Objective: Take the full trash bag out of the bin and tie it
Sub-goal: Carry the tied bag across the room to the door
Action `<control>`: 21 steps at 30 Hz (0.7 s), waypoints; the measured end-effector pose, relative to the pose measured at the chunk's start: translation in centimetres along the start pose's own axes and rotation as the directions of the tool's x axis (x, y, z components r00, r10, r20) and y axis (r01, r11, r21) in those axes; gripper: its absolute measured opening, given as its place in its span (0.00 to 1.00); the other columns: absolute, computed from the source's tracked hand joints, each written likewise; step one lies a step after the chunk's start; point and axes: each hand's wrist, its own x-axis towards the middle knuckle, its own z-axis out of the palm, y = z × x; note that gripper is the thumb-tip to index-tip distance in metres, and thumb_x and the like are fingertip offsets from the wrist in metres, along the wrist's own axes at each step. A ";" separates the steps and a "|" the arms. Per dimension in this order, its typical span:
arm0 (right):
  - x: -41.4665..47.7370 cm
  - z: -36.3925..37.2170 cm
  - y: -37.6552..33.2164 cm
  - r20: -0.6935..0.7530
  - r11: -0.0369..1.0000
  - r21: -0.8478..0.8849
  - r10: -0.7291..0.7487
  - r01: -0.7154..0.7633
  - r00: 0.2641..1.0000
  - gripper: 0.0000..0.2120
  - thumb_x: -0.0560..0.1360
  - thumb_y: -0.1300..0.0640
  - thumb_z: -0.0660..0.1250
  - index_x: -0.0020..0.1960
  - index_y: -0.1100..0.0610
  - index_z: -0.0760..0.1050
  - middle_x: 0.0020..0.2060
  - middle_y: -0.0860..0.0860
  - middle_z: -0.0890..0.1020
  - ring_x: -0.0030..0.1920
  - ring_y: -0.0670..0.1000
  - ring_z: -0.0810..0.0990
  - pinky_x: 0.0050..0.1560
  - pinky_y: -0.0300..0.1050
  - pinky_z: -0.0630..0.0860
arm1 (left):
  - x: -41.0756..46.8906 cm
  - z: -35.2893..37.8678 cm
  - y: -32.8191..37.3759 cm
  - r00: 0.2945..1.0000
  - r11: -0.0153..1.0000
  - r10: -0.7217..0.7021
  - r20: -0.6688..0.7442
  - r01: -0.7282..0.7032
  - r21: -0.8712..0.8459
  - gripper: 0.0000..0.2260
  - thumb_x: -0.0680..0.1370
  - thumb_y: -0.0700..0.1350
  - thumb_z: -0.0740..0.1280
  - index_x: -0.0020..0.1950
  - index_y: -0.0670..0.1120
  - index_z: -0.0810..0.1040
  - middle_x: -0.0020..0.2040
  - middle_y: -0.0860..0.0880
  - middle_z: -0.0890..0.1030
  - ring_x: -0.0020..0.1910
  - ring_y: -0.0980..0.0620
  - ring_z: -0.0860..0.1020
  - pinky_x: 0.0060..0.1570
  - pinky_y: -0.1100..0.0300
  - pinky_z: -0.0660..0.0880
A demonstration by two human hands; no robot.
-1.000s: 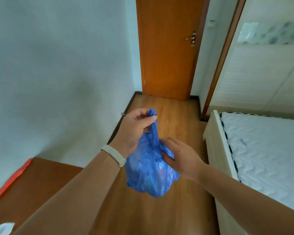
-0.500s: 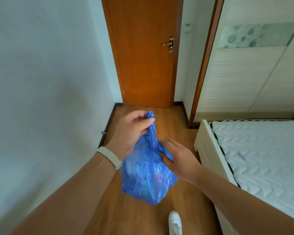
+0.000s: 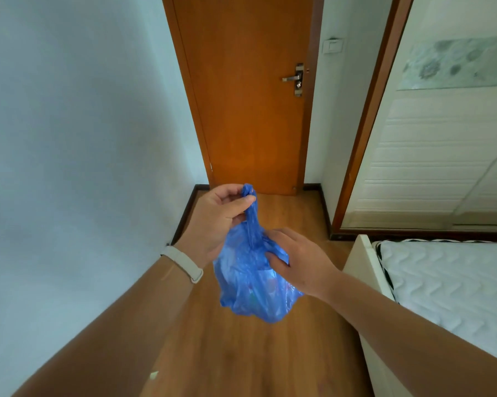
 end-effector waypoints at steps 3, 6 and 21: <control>3.8 0.0 2.3 -0.005 1.000 0.007 0.001 -0.001 1.000 0.18 0.78 0.50 0.62 0.67 0.52 0.71 0.58 0.46 0.78 0.54 0.47 0.78 0.51 0.44 0.78 | 4.6 -0.1 0.5 1.000 1.000 0.010 0.010 -0.010 -0.004 0.07 0.74 0.35 0.70 0.47 0.46 0.83 0.42 0.46 0.85 0.47 0.46 0.82 0.58 0.43 0.76; 7.7 0.6 4.4 -0.014 0.999 -0.004 0.032 -0.032 0.999 0.17 0.78 0.50 0.63 0.66 0.52 0.72 0.57 0.47 0.78 0.52 0.47 0.78 0.49 0.45 0.79 | 9.2 -0.6 0.3 1.000 1.000 0.011 0.018 -0.011 -0.008 0.07 0.74 0.36 0.70 0.47 0.46 0.84 0.43 0.46 0.85 0.48 0.45 0.82 0.58 0.43 0.76; 33.0 8.0 11.6 0.015 0.988 -0.068 0.140 -0.139 0.990 0.16 0.78 0.50 0.63 0.65 0.51 0.71 0.56 0.46 0.77 0.51 0.47 0.78 0.49 0.46 0.78 | 36.0 -11.5 -1.1 0.996 0.998 -0.040 0.084 0.043 -0.034 0.09 0.74 0.36 0.70 0.55 0.39 0.81 0.45 0.44 0.84 0.49 0.45 0.81 0.55 0.48 0.78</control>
